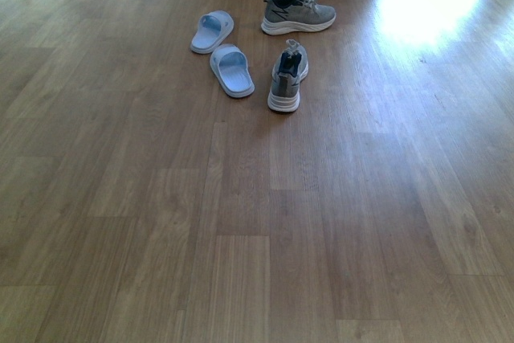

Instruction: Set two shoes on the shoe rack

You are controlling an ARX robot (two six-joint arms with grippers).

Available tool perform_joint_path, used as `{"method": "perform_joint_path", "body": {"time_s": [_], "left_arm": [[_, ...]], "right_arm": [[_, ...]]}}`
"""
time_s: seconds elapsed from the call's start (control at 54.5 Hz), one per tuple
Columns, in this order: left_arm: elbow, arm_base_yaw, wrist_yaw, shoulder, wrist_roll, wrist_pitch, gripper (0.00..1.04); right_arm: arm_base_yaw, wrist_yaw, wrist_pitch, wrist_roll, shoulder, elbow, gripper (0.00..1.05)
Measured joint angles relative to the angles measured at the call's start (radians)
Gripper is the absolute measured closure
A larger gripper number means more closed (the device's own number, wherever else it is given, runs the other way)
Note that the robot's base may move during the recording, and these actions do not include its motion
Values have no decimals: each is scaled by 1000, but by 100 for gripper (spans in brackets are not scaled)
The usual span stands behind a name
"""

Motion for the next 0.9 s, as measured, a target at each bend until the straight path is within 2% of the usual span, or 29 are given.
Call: {"method": "perform_joint_path", "body": {"time_s": [0.898], "left_arm": [[0,0,0,0,0,0,9]], "right_arm": [[0,0,0,0,0,0,9]]}}
